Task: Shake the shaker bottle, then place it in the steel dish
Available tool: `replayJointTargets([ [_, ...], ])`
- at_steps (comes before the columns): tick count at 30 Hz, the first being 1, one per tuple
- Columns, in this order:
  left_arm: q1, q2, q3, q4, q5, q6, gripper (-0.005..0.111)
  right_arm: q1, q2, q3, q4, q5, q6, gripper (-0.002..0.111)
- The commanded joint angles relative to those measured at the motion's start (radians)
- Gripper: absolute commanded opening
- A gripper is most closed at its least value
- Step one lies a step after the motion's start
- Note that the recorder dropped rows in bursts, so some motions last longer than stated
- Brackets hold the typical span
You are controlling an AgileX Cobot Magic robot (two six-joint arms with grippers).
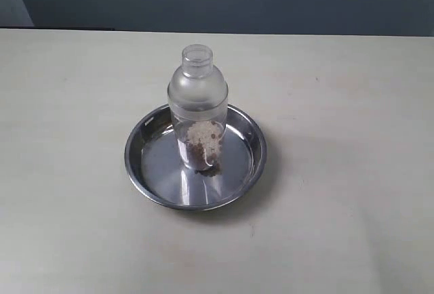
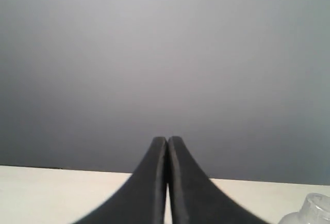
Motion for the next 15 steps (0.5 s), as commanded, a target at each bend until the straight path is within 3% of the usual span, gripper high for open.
replayJointTargets([
  [1, 0.219, -0.162, 0.007, 0.213, 0.268, -0.14, 0.0, 0.001, 0.002, 0.001, -0.002, -0.014, -0.004, -0.001],
  [3, 0.322, -0.227, 0.007, 0.297, 0.439, -0.229, 0.0, 0.001, 0.002, 0.001, -0.002, -0.012, -0.004, -0.001],
  [7, 0.434, -0.362, 0.007, 0.443, 0.678, -0.398, 0.0, 0.001, 0.002, 0.001, -0.002, -0.012, -0.004, -0.001],
  [15, 0.451, -0.507, 0.1, 0.444, 0.731, -0.426, 0.0, 0.001, 0.002, 0.001, -0.002, -0.012, -0.004, -0.001],
])
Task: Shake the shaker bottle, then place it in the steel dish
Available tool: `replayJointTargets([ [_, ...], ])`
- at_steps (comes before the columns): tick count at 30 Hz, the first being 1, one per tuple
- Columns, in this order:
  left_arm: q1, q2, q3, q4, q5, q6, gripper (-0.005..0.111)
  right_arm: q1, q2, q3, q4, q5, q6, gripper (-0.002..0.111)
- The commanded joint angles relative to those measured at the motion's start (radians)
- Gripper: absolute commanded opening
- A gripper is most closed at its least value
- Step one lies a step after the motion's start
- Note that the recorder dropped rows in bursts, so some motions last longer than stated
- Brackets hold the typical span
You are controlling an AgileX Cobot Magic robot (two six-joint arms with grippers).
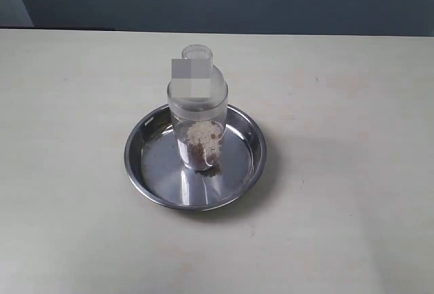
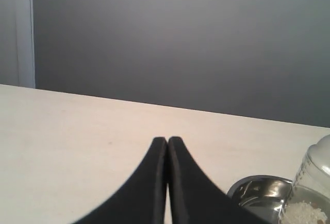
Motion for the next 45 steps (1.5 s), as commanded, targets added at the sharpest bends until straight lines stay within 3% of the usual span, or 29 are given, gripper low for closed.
replayJointTargets([
  [1, 0.002, -0.078, 0.065, 0.004, 0.014, -0.03, 0.0, 0.001, 0.002, 0.001, -0.002, -0.012, -0.004, -0.001],
  [23, 0.002, -0.133, 0.153, -0.026, 0.133, -0.026, 0.0, 0.001, 0.002, 0.001, -0.002, -0.014, -0.004, -0.001],
  [45, 0.002, -0.133, 0.153, -0.016, 0.124, 0.089, 0.0, 0.001, 0.002, 0.001, -0.002, -0.014, -0.004, -0.001],
])
